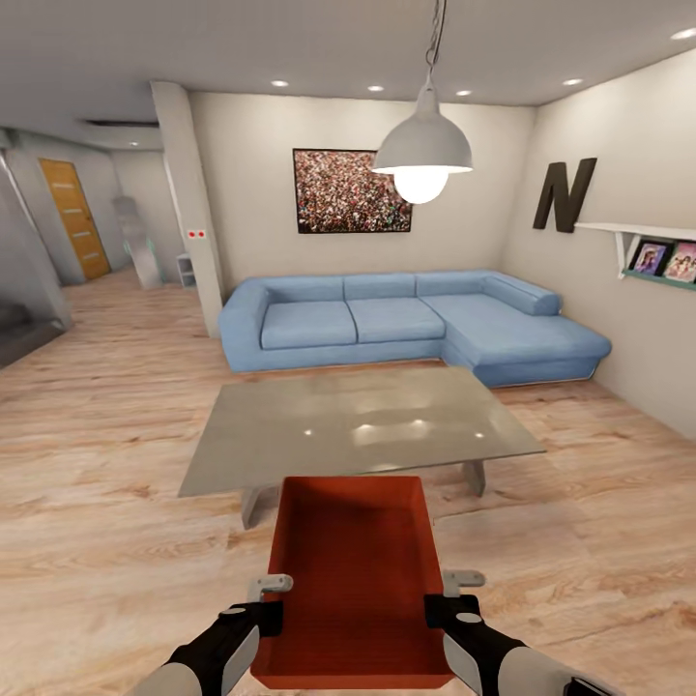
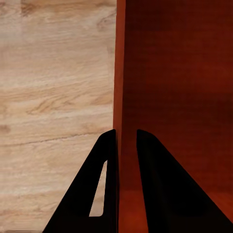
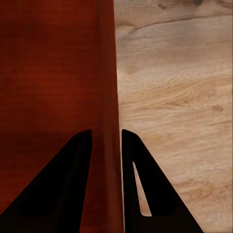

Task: Move the two storage containers from the living room to the garage. In the garage, place one container on the floor and stack the other container on top of it (either order is fine).

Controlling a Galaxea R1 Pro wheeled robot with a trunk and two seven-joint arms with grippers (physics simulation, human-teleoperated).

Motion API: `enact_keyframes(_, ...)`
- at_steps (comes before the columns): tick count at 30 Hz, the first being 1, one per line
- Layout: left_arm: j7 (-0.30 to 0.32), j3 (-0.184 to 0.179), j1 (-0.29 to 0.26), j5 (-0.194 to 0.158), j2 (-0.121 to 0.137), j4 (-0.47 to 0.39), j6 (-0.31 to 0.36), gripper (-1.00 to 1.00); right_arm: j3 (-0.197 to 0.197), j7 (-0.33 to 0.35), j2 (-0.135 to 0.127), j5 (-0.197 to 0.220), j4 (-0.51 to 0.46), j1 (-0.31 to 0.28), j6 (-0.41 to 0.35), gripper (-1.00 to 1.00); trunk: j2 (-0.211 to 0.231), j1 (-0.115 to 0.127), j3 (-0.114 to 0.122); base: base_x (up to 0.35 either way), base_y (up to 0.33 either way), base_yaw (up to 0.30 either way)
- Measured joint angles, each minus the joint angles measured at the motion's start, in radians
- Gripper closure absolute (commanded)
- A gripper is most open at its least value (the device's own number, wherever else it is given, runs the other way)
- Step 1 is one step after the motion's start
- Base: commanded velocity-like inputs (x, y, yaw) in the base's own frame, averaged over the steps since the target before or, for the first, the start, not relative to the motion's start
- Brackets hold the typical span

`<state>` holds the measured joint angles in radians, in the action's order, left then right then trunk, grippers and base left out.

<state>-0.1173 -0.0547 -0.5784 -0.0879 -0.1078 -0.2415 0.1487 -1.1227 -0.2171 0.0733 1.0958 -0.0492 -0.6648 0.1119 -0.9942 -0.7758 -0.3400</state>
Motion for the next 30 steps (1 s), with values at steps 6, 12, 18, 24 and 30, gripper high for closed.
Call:
enact_keyframes(6,0.001,0.002,0.0,0.002,0.0,0.0,0.0,1.0,0.0,0.0,0.0,0.0,0.0,0.0,0.0,1.0,0.0,0.0,0.0,0.0,0.0,0.282)
enact_keyframes(12,0.001,0.003,0.0,0.003,0.0,0.0,0.0,1.0,0.0,0.0,0.0,0.0,0.0,0.0,0.0,1.0,0.0,0.0,0.0,0.0,0.0,0.282)
enact_keyframes(18,0.001,0.003,0.0,0.004,0.0,0.0,0.0,1.0,0.0,0.0,0.0,0.0,0.0,0.0,0.0,1.0,0.0,0.0,0.0,0.0,0.0,0.282)
enact_keyframes(24,0.001,0.003,0.0,0.004,0.0,0.0,0.0,1.0,0.0,0.0,0.0,0.0,0.0,0.0,0.0,1.0,0.0,0.0,0.0,0.0,0.0,0.282)
enact_keyframes(30,0.001,0.003,0.0,0.004,0.0,0.0,-0.001,1.0,0.0,0.0,0.0,0.0,0.0,0.0,0.001,1.0,0.0,0.0,0.0,0.0,0.0,0.282)
